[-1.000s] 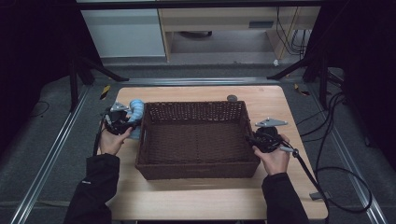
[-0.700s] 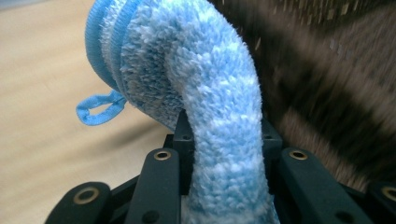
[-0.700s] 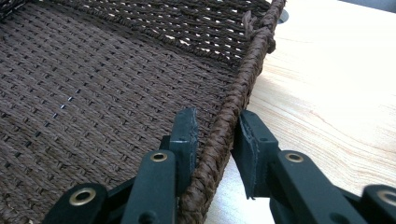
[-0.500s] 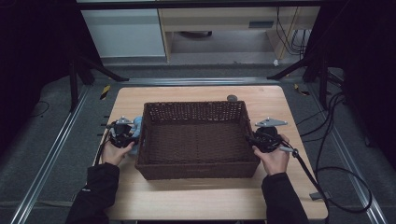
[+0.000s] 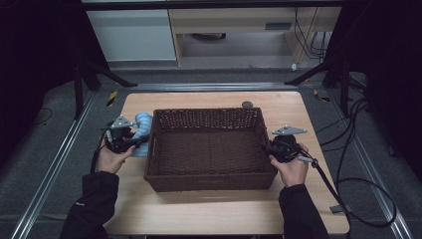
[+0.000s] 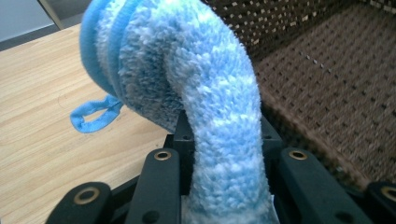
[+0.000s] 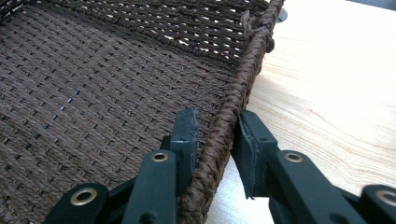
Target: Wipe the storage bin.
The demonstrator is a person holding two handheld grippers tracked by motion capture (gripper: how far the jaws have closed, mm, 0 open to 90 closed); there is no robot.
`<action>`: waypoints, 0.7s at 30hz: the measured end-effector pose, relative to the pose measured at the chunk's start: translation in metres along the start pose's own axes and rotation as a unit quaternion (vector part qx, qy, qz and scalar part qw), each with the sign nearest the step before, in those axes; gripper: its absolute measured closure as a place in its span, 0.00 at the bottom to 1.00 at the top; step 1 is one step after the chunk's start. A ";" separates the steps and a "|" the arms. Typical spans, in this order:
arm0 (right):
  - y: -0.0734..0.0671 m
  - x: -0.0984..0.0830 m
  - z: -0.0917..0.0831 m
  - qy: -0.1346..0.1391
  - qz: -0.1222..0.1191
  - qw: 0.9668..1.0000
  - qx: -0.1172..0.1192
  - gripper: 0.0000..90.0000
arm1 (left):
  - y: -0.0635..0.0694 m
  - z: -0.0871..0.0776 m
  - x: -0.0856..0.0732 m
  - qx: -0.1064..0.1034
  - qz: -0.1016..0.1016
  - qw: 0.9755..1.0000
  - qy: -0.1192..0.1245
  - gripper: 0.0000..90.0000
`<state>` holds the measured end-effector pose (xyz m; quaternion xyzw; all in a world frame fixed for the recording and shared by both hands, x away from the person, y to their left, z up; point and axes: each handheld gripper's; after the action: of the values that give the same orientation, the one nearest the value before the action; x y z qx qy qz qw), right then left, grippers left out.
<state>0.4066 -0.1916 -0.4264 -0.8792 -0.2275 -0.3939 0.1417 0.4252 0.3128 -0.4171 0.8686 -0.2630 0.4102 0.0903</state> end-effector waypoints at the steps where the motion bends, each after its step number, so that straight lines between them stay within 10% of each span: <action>1: 0.000 0.000 0.000 0.000 0.000 1.000 0.000 0.78 | 0.001 0.001 -0.004 -0.003 -0.002 1.000 0.001 0.77; 14: 0.000 0.000 0.000 0.003 0.007 1.000 -0.001 0.79 | 0.011 0.026 -0.045 -0.035 -0.007 0.997 -0.066 0.77; 21: 0.000 0.001 0.001 0.004 0.007 1.000 -0.002 0.79 | 0.006 0.003 -0.027 -0.022 -0.008 1.000 -0.013 0.77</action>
<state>0.4075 -0.1911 -0.4264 -0.8794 -0.2196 -0.3973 0.1435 0.4094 0.3172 -0.4398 0.8737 -0.2657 0.3926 0.1093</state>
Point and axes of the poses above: each handheld gripper's, and its own axes: z roughly forward along the jaws, x roughly out of its top, y roughly to its right, and after that the axes turned 4 degrees about x, right-handed
